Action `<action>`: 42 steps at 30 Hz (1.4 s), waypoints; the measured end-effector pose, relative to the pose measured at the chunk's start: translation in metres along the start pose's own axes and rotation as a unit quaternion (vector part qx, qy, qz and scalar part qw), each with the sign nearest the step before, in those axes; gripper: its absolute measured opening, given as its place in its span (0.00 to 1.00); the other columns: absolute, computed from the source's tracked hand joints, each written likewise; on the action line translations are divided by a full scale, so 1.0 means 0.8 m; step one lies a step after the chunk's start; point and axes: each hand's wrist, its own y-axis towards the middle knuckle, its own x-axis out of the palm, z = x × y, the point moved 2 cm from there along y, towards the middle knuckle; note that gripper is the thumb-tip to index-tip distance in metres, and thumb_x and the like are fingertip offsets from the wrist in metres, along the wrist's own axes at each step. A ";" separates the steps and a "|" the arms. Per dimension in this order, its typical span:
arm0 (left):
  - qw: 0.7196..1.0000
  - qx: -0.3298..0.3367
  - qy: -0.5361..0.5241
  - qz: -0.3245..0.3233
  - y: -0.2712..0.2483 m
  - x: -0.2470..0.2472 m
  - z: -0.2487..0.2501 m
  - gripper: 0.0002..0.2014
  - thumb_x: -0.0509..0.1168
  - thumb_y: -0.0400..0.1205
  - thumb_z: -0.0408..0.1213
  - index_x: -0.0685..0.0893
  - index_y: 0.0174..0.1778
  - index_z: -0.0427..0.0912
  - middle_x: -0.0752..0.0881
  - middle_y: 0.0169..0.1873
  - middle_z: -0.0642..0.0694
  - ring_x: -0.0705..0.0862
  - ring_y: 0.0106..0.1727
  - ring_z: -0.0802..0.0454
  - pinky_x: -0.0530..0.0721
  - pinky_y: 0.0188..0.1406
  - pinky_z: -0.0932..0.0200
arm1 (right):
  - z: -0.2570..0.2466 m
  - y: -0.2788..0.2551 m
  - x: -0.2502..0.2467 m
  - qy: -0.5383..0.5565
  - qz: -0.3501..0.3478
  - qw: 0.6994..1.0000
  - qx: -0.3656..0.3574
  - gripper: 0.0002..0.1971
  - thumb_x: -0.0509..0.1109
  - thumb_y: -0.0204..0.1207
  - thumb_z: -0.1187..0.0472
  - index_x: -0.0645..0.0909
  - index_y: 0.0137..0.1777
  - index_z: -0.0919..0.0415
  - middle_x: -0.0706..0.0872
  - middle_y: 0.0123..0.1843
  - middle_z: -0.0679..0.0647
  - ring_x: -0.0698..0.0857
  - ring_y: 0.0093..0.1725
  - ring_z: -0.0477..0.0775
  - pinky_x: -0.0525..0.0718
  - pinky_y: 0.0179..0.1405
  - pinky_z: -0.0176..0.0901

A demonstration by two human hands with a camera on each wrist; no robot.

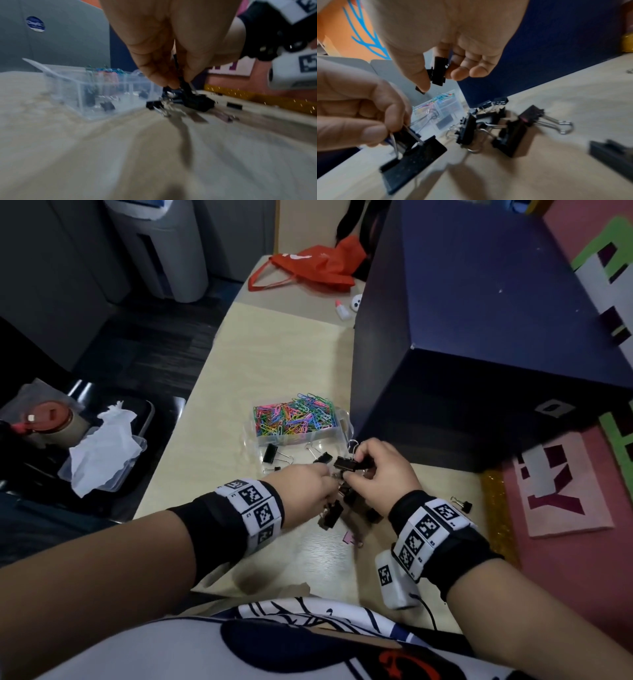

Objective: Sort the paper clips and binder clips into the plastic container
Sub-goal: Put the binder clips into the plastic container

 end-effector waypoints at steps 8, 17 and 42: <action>0.973 0.035 -0.110 0.197 -0.024 -0.050 -0.067 0.05 0.68 0.74 0.37 0.88 0.42 0.41 0.86 0.40 0.44 0.87 0.42 0.44 0.83 0.43 0.57 | -0.031 0.029 0.017 0.011 -0.011 1.000 0.020 0.11 0.74 0.74 0.54 0.82 0.55 0.46 0.83 0.50 0.46 0.82 0.38 0.43 0.81 0.47 0.38; 0.989 -0.111 0.000 0.097 -0.025 -0.039 -0.108 0.05 0.66 0.79 0.43 0.80 0.47 0.48 0.81 0.49 0.49 0.81 0.53 0.47 0.77 0.48 0.55 | 0.006 0.009 0.014 -0.220 -0.035 0.950 0.221 0.20 0.64 0.77 0.44 0.75 0.66 0.51 0.72 0.66 0.57 0.75 0.65 0.62 0.78 0.61 0.52; 0.974 -0.053 0.165 -0.149 -0.007 0.008 -0.007 0.25 0.72 0.72 0.26 0.72 0.64 0.39 0.76 0.56 0.40 0.84 0.52 0.39 0.80 0.35 0.50 | 0.027 -0.033 0.043 -0.118 -0.055 0.979 0.157 0.10 0.73 0.68 0.61 0.78 0.47 0.48 0.67 0.54 0.47 0.73 0.58 0.52 0.77 0.55 0.40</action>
